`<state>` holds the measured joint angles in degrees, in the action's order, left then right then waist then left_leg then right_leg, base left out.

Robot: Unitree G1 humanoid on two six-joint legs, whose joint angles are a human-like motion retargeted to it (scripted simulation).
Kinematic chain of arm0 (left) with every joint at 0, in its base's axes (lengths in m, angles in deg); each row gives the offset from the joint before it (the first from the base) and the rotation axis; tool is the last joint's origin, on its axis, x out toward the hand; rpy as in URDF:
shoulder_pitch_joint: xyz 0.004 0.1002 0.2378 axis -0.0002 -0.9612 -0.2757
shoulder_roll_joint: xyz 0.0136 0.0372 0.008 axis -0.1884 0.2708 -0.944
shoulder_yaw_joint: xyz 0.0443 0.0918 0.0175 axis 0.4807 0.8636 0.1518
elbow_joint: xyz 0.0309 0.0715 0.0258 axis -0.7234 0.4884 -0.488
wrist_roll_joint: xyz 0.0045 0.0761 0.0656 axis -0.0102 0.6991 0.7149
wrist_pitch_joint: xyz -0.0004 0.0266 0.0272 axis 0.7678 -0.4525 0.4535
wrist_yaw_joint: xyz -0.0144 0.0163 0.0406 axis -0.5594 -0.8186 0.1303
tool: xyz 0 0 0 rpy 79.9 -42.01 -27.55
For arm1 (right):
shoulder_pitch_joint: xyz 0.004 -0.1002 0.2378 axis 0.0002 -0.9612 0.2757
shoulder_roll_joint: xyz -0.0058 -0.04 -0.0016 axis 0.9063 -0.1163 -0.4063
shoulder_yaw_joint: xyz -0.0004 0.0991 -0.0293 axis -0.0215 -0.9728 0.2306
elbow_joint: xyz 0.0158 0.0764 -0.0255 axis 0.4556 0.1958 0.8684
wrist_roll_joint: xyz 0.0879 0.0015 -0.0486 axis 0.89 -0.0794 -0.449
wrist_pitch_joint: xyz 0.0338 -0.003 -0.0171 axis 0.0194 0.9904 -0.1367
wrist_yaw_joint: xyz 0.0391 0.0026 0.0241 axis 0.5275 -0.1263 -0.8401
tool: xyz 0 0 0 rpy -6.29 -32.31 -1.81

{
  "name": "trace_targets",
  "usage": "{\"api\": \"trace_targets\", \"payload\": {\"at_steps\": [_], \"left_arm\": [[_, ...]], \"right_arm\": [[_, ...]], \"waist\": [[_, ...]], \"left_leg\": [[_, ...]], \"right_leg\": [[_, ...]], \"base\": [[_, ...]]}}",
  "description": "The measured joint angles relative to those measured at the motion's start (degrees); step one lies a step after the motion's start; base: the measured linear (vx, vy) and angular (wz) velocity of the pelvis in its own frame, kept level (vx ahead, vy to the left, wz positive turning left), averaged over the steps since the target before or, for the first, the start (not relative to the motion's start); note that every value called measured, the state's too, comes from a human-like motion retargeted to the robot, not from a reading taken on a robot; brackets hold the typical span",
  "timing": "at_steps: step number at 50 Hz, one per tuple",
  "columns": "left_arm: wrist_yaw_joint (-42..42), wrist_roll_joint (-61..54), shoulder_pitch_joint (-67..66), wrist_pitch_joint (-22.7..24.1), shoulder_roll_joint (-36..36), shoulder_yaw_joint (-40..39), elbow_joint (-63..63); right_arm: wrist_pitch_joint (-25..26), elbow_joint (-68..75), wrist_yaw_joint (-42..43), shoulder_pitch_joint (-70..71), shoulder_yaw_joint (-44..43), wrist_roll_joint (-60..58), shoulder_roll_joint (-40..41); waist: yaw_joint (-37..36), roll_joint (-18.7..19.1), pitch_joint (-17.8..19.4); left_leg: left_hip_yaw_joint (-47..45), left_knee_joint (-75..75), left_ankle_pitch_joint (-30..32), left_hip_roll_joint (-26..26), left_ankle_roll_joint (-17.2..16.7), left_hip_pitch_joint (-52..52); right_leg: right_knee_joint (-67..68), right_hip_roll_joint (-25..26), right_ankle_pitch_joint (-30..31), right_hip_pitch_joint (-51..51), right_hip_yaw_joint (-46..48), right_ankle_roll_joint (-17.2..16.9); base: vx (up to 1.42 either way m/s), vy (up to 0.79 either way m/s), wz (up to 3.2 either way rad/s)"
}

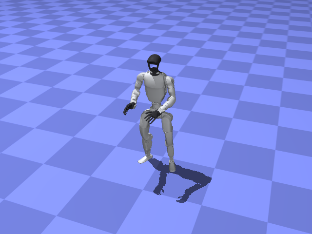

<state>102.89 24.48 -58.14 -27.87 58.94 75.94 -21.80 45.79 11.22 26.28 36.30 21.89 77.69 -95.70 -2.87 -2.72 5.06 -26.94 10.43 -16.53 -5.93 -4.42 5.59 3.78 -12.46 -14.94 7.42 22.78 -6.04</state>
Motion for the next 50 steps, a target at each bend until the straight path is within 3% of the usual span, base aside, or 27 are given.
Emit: {"api": "trace_targets", "payload": {"at_steps": [17,22,30,33,35,40,42,50], "left_arm": [[2.88,-5.00,-1.05,1.57,-5.61,-7.20,-5.42],[3.81,-22.20,-0.33,3.61,-1.52,-7.83,-2.60],[-2.26,-72.83,-1.55,6.13,10.60,-10.93,0.97],[-4.43,-83.25,-2.33,9.19,12.57,-11.34,0.60],[-5.94,-87.88,-2.59,9.71,13.18,-11.38,-0.36],[-16.46,-76.24,-1.50,8.63,9.60,-10.62,-1.09],[-6.60,-98.59,-1.17,13.43,14.43,-12.72,-8.73],[0.50,-96.22,3.50,16.87,16.67,-15.64,-29.45]], "right_arm": [[-0.69,0.18,1.81,-0.58,-2.62,2.87,-1.82],[-1.01,2.80,3.92,0.56,-3.59,15.58,1.34],[-4.07,6.53,1.31,0.94,-5.59,62.19,11.53],[-7.16,6.86,-0.31,0.33,-4.42,70.48,13.04],[-7.40,6.83,-1.09,-0.22,-3.48,72.09,13.35],[-2.33,8.03,-11.06,-1.98,-1.86,68.92,13.20],[-5.73,7.84,-2.74,-1.65,-4.13,79.73,16.11],[-5.66,9.65,-1.44,-3.17,-4.39,85.90,17.74]], "waist": [[-1.02,-0.14,-1.38],[-1.10,-0.10,-1.11],[-0.92,-0.04,0.24],[-0.63,-0.10,0.63],[-0.60,-0.16,0.83],[-0.35,-0.49,0.52],[-0.50,-0.42,1.25],[-0.99,-0.86,1.04]], "left_leg": [[0.69,0.31,-0.14,-0.04,-0.05,-0.28],[0.81,0.53,-0.22,-0.08,0.15,-0.16],[0.54,0.88,-0.32,-0.21,0.56,0.06],[0.56,1.19,-0.43,-0.35,0.57,0.08],[0.47,1.24,-0.48,-0.41,0.62,0.20],[0.30,1.12,-0.58,-0.47,0.82,0.37],[0.26,1.00,-0.47,-0.50,0.92,0.48],[-0.52,-0.04,-0.33,-0.64,1.01,0.90]], "right_leg": [[-0.35,0.04,-0.19,0.52,0.81,0.09],[-0.53,0.06,-0.14,0.91,0.99,0.41],[-0.92,0.18,0.06,1.29,0.77,1.36],[-0.95,0.26,0.03,1.47,0.77,1.55],[-1.00,0.32,0.02,1.57,0.69,1.58],[-0.81,0.40,-0.09,1.43,0.33,1.67],[-1.04,0.48,0.05,1.59,0.42,1.93],[-1.17,0.88,0.16,1.06,-0.44,2.14]], "base": [[0.00,0.00,0.00],[0.00,0.00,0.00],[0.00,0.00,0.00],[0.00,0.00,0.00],[0.00,0.00,0.00],[0.00,0.00,0.00],[0.00,0.00,0.00],[0.00,0.00,0.00]]}}
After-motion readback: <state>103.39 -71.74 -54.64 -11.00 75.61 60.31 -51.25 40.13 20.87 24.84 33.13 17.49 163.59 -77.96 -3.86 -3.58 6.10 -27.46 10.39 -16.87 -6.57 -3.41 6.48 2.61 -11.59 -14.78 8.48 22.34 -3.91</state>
